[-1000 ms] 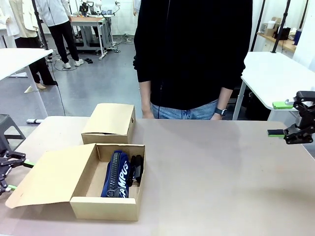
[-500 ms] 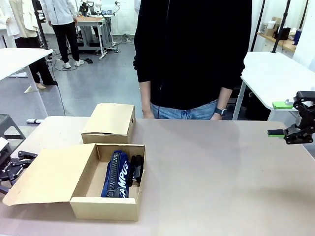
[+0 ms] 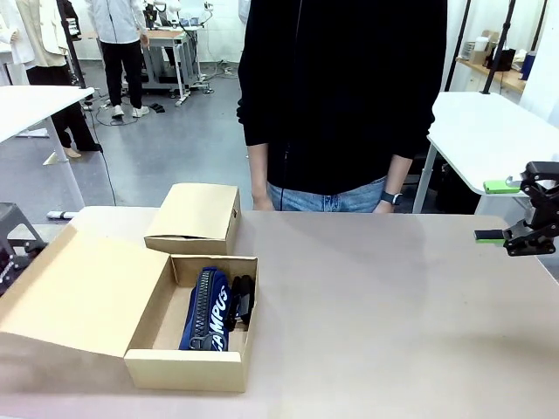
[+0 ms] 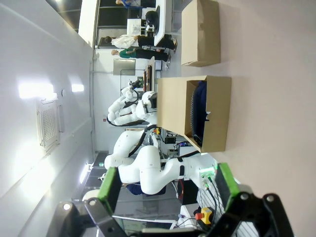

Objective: Place items inside the box.
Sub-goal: Close the lid of the Mailer Box closest to the robot.

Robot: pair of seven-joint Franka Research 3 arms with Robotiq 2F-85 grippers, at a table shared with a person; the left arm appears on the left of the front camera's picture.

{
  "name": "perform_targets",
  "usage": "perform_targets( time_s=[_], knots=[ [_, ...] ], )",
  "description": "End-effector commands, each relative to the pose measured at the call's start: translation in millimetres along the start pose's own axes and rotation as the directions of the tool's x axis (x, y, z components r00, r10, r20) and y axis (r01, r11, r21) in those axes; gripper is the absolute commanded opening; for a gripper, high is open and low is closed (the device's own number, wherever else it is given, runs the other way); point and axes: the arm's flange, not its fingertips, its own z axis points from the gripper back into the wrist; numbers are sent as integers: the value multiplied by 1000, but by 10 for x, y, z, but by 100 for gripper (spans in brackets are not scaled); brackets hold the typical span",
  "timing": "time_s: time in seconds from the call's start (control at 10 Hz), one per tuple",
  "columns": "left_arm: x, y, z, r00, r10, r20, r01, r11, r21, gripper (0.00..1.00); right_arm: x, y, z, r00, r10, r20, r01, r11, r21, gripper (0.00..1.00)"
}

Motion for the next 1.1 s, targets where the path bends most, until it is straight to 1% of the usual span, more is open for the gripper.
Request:
perform_targets(
  time_s=[0.0, 0.1, 0.2, 0.3, 0.4, 0.5, 0.6, 0.7, 0.8, 0.9, 1.0],
  knots=[
    [680, 2, -303, 997, 38, 64, -37, 999, -13, 100, 4, 24, -4, 1000, 3, 5, -3, 1000, 14, 100],
    [915, 54, -524, 997, 33, 72, -29, 998, -55, 100, 4, 24, -4, 1000, 3, 5, -3, 1000, 14, 100],
    [1066, 137, -775, 998, 20, 52, -15, 996, -87, 100, 4, 24, -4, 1000, 3, 5, -3, 1000, 14, 100],
    [1143, 218, -1044, 1000, -1, 31, 4, 994, -109, 100, 4, 24, -4, 1000, 3, 5, -3, 1000, 14, 100],
    [1154, 269, -1396, 999, -53, -5, 51, 990, -129, 100, 4, 24, -4, 1000, 3, 5, -3, 1000, 14, 100],
    [1108, 279, -1707, 998, -61, 8, 61, 983, -176, 100, 4, 24, -4, 1000, 3, 5, -3, 1000, 14, 100],
    [1047, 245, -1997, 999, -36, 26, 41, 973, -227, 100, 4, 24, -4, 1000, 3, 5, -3, 1000, 14, 100],
    [966, 186, -2214, 999, -36, 22, 41, 963, -268, 100, 4, 24, -4, 1000, 3, 5, -3, 1000, 14, 100],
    [854, 109, -2352, 1000, -21, -4, 19, 953, -302, 100, 4, 24, -4, 1000, 3, 5, -3, 1000, 14, 100],
    [739, 57, -2397, 998, -21, -51, 4, 951, -310, 100, 4, 24, -4, 1000, 3, 5, -3, 1000, 14, 100],
    [665, 17, -2412, 997, -20, -75, -5, 950, -312, 100, 4, 24, -4, 1000, 3, 5, -3, 1000, 14, 100]
  ],
)
